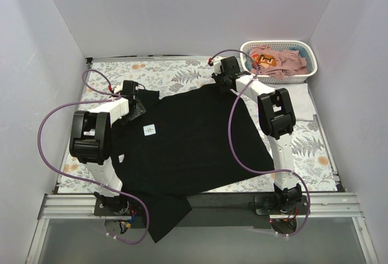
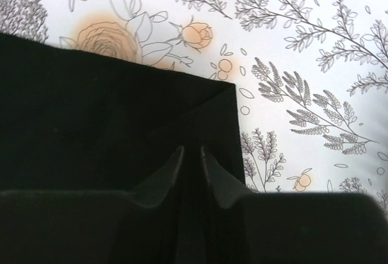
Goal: Fold and stack the t-shirts
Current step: Flatten the tshirt out
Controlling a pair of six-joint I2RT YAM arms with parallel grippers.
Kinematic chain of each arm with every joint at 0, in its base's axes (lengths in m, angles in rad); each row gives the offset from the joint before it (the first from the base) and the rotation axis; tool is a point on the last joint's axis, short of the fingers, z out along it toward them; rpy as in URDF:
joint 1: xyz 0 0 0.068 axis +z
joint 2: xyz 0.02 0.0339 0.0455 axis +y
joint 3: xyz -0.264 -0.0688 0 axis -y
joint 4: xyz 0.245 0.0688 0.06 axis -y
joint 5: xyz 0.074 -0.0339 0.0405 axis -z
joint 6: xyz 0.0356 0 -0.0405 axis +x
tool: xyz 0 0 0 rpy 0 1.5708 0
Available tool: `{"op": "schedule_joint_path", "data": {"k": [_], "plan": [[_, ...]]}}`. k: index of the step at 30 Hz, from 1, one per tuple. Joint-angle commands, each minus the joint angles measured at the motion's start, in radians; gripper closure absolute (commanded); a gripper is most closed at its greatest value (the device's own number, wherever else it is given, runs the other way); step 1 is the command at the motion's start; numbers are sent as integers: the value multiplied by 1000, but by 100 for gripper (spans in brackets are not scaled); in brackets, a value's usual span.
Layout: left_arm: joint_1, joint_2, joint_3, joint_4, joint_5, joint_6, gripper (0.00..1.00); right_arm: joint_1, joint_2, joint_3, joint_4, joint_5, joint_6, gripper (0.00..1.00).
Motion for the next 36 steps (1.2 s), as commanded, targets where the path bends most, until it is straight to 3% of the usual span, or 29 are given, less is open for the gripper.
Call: {"op": "schedule_joint_path", "data": {"k": [1,3,7,14,25,31,36], "plan": [[-5,6,26,-7,9,4,36,0,-9,53,16,-86,25,71],[-5,7,26,-7,8,4,36,0,-4,67,16,-104,63,64],[-5,18,26,-13,11,4,36,3,8,81,31,-146,115,62],[-7,50,43,-33,3,0,36,10,51,75,38,-55,131,63],[-7,107,69,-79,-26,0,36,-3,54,64,38,-9,119,77],[-8,127,81,-98,-35,-2,36,-27,30,62,38,-22,114,92],[-8,139,86,-107,-42,0,36,-41,-4,59,38,-61,100,95]]}}
